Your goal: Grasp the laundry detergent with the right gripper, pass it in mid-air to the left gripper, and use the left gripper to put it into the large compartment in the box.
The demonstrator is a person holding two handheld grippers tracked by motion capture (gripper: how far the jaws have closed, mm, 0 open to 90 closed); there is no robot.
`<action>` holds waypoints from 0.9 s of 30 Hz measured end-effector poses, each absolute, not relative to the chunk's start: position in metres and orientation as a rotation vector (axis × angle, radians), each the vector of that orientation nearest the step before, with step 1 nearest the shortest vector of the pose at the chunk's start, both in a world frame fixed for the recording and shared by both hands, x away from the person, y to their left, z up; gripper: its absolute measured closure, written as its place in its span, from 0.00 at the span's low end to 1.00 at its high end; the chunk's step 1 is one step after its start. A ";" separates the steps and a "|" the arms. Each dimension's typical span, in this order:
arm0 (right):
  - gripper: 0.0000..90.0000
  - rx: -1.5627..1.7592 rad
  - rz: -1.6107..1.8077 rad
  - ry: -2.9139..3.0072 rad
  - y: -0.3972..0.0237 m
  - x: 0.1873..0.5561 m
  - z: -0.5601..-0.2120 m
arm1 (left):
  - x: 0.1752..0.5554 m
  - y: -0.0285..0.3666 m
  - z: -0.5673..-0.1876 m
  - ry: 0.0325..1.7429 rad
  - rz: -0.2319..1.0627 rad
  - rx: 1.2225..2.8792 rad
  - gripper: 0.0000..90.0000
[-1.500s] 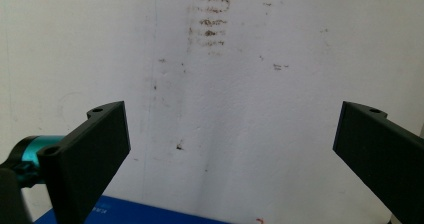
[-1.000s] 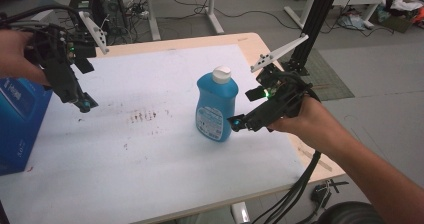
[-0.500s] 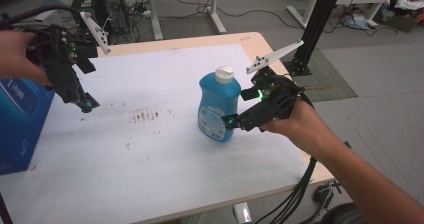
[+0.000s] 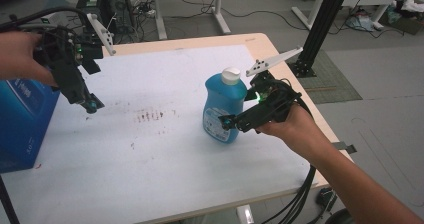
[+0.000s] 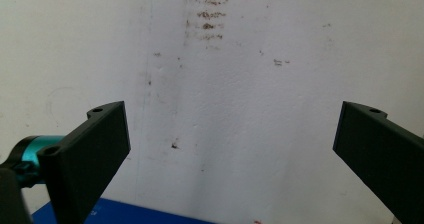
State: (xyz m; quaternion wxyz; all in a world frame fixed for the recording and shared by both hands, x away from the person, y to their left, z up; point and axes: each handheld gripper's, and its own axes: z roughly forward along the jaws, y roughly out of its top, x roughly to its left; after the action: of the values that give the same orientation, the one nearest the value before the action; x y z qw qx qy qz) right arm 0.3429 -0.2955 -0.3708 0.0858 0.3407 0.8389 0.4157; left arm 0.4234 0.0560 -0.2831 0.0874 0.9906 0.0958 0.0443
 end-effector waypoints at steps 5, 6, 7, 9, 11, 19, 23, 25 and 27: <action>0.04 1.015 1.264 2.484 -0.295 0.345 -0.374 | 0.424 0.056 -0.284 0.285 0.133 2.950 0.02; 0.04 1.014 1.272 2.477 -0.295 0.345 -0.375 | 0.424 0.056 -0.284 0.285 0.133 2.950 0.02; 0.04 1.015 1.278 2.474 -0.295 0.345 -0.375 | 0.424 0.056 -0.284 0.284 0.132 2.951 0.02; 0.04 1.015 1.280 2.469 -0.295 0.345 -0.377 | 0.424 0.056 -0.284 0.282 0.130 2.951 0.02; 0.04 1.018 1.292 2.462 -0.295 0.345 -0.378 | 0.424 0.056 -0.285 0.283 0.130 2.951 0.02; 0.07 1.013 1.320 2.438 -0.294 0.346 -0.383 | 0.425 0.055 -0.285 0.282 0.126 2.952 0.02; 0.18 0.999 1.345 2.419 -0.294 0.345 -0.384 | 0.425 0.055 -0.286 0.283 0.124 2.952 0.02; 0.18 0.999 1.349 2.419 -0.294 0.346 -0.385 | 0.425 0.056 -0.287 0.284 0.122 2.952 0.02; 0.18 1.006 1.344 2.419 -0.293 0.346 -0.386 | 0.425 0.056 -0.287 0.283 0.120 2.951 0.02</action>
State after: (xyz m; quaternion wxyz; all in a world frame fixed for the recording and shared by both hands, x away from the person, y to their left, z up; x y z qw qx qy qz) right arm 0.3457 -0.2929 -0.3862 0.0983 0.3401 0.8176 0.4541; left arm 0.4254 0.0559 -0.2867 0.0870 0.9908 0.0952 0.0404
